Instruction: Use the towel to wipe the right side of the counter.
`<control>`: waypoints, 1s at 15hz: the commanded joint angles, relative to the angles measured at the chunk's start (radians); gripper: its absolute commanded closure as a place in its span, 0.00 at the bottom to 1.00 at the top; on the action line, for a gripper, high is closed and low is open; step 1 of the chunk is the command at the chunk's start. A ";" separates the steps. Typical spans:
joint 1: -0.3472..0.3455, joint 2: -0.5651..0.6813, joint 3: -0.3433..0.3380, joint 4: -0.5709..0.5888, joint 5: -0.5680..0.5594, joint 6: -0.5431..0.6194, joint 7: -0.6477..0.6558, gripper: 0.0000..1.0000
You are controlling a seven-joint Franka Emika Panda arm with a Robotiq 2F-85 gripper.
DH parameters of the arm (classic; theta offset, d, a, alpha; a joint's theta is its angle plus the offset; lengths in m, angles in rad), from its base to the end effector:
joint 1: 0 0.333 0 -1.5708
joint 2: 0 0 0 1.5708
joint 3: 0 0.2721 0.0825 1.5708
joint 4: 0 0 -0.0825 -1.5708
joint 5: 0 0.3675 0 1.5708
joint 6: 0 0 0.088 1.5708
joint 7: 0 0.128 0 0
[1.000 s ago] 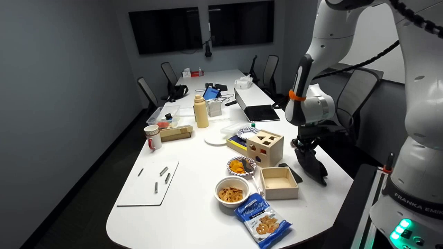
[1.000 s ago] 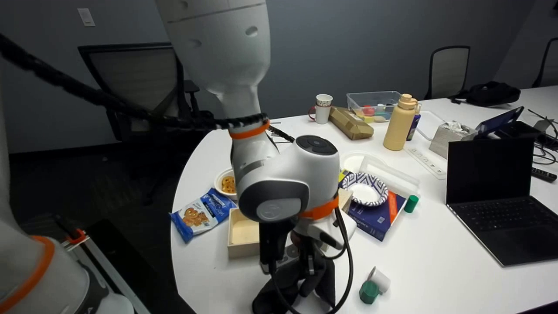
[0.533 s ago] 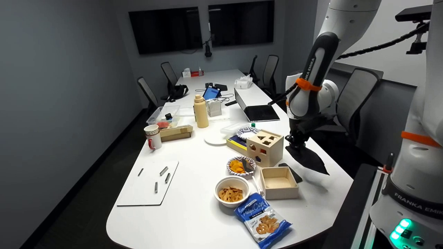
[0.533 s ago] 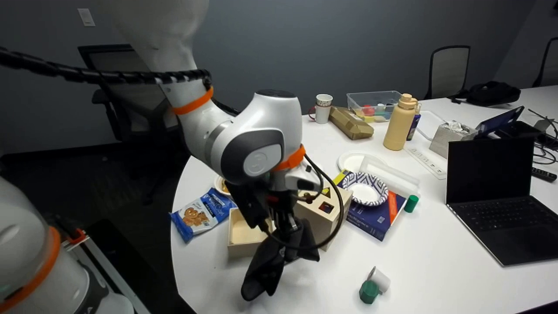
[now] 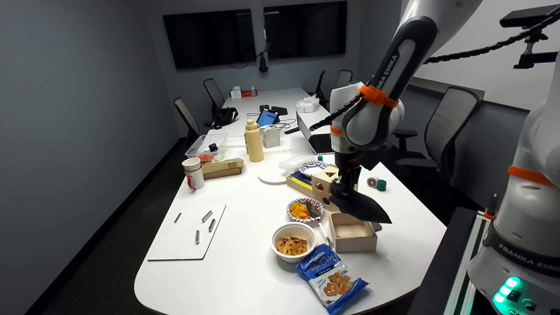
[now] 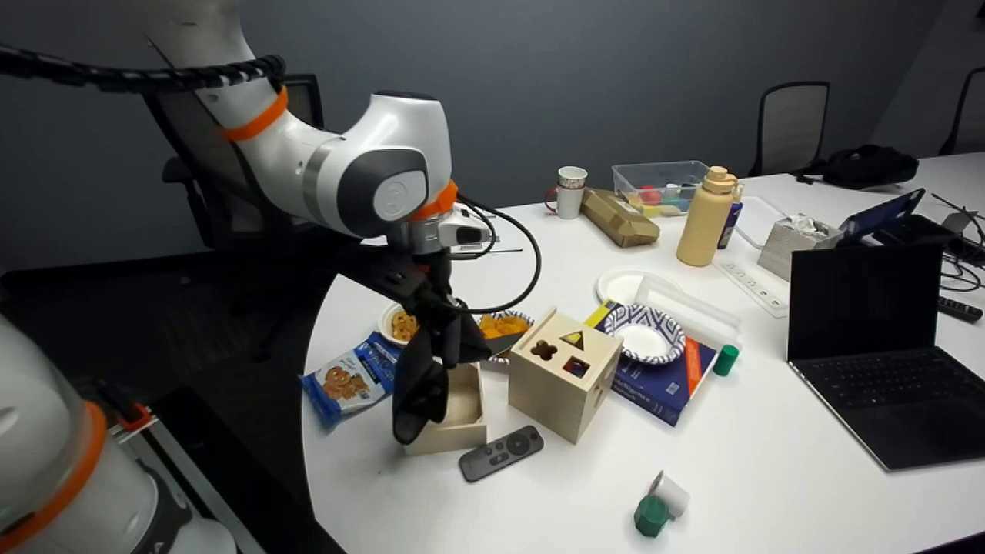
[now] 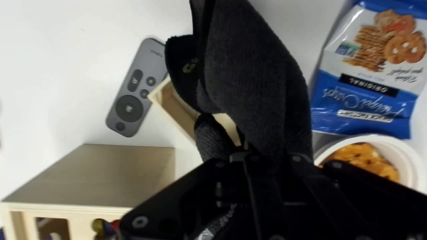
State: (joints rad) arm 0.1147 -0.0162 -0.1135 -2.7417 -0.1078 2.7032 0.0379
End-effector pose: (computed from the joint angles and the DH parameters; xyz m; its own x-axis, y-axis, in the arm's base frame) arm 0.3871 0.0035 0.1736 0.9979 0.0609 -0.0228 0.0619 -0.9972 0.0425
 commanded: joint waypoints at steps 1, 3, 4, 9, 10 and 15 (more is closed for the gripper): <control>0.013 -0.010 0.113 -0.003 0.154 -0.052 -0.200 0.98; 0.024 0.004 0.163 -0.002 0.212 -0.078 -0.297 0.98; 0.028 0.016 0.182 0.003 0.234 -0.088 -0.342 0.98; 0.040 0.098 0.256 0.043 0.268 -0.136 -0.444 0.98; 0.038 0.120 0.267 0.053 0.262 -0.137 -0.448 0.98; 0.021 0.253 0.330 0.126 0.279 -0.092 -0.478 0.98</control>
State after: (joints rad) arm 0.1502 0.1520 0.1826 -2.6781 0.1419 2.5936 -0.4074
